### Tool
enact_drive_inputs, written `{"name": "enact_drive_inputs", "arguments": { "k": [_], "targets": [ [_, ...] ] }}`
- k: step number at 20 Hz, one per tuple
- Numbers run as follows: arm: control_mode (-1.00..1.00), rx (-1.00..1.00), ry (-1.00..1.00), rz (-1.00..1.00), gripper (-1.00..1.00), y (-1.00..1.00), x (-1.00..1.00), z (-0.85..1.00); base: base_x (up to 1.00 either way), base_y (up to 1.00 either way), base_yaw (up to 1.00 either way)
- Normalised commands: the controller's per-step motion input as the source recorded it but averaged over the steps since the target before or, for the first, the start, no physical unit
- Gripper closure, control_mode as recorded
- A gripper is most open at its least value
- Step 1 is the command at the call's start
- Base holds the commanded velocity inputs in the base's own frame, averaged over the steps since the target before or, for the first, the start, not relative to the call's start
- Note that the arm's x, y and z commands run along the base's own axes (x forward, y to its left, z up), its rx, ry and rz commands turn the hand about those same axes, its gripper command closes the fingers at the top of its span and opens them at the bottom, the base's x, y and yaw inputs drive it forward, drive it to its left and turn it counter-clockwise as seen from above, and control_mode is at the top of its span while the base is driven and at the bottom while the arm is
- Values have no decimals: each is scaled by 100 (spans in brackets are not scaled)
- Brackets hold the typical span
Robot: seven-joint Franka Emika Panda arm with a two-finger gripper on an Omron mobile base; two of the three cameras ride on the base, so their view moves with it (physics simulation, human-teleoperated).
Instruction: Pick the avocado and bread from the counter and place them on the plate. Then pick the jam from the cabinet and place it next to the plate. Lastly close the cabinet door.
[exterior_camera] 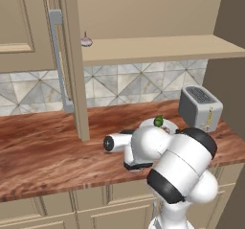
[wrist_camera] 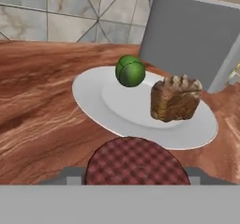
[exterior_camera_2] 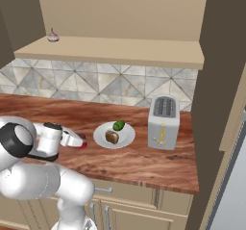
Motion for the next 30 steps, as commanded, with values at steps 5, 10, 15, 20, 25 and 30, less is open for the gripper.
{"name": "enact_drive_inputs", "arguments": {
  "k": [5, 10, 15, 20, 25, 30],
  "targets": [
    [-100, 0, 1, 0, -100, -21, -65, 0, 0, 0, 0],
    [-100, 4, 8, 0, -100, 0, -31, 4, 0, 0, 0],
    [-100, 9, 8, 0, -100, 0, -10, 22, 0, 0, 0],
    [-100, 11, 11, 0, -100, 6, -46, 43, 0, 0, 0],
    [-100, 2, 5, 0, -100, 10, -52, 26, 0, 0, 0],
    [-100, 0, -5, 0, -100, 2, -71, 30, 0, 0, 0]
  ]
}}
